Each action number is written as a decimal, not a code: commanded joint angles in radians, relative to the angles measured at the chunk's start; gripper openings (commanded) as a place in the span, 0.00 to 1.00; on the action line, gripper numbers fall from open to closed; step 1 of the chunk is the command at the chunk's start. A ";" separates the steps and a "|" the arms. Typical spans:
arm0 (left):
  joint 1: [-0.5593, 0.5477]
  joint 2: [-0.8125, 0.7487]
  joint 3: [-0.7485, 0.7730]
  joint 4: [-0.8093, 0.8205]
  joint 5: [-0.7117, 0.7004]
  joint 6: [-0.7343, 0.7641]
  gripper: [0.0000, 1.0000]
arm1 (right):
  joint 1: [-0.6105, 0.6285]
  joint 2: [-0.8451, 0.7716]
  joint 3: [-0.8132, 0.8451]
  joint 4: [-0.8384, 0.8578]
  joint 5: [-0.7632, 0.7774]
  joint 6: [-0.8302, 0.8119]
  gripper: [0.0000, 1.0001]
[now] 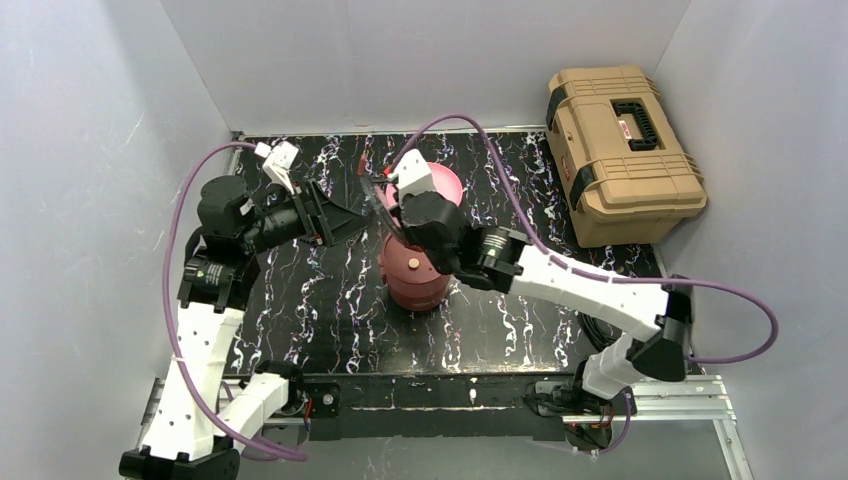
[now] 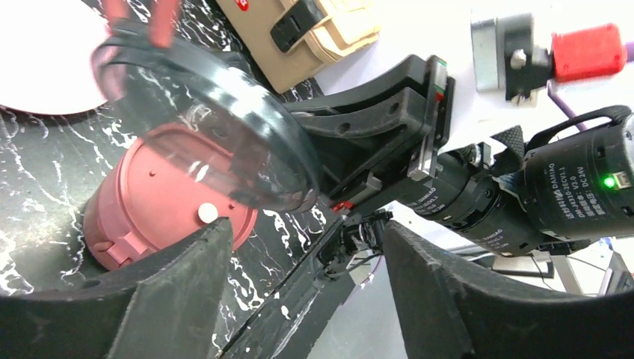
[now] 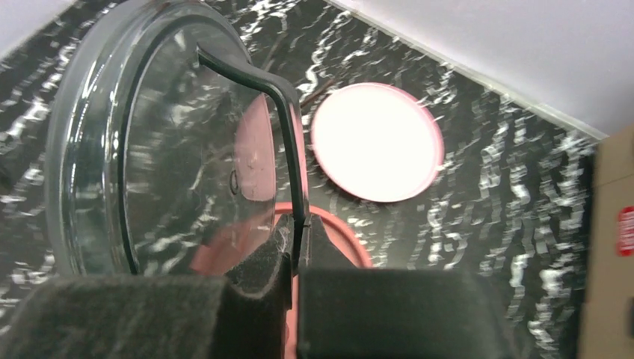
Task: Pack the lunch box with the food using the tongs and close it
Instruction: Pick up the box lid from the center of the board, then place the box lid in the packing box.
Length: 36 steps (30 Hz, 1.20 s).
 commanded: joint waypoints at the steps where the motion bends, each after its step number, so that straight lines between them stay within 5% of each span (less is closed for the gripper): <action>1: 0.002 0.002 0.109 -0.235 -0.067 0.101 0.76 | -0.001 -0.169 -0.106 0.186 0.113 -0.337 0.01; 7: 0.003 0.018 0.125 -0.273 -0.090 0.059 0.94 | -0.001 -0.298 -0.328 0.374 0.091 -0.708 0.01; 16: 0.004 0.038 0.098 -0.236 -0.088 0.007 0.98 | -0.001 -0.433 -0.609 0.600 -0.027 -1.027 0.01; 36: 0.003 0.029 0.054 -0.344 -0.302 0.095 0.98 | 0.010 -0.354 -0.781 0.806 -0.164 -1.283 0.01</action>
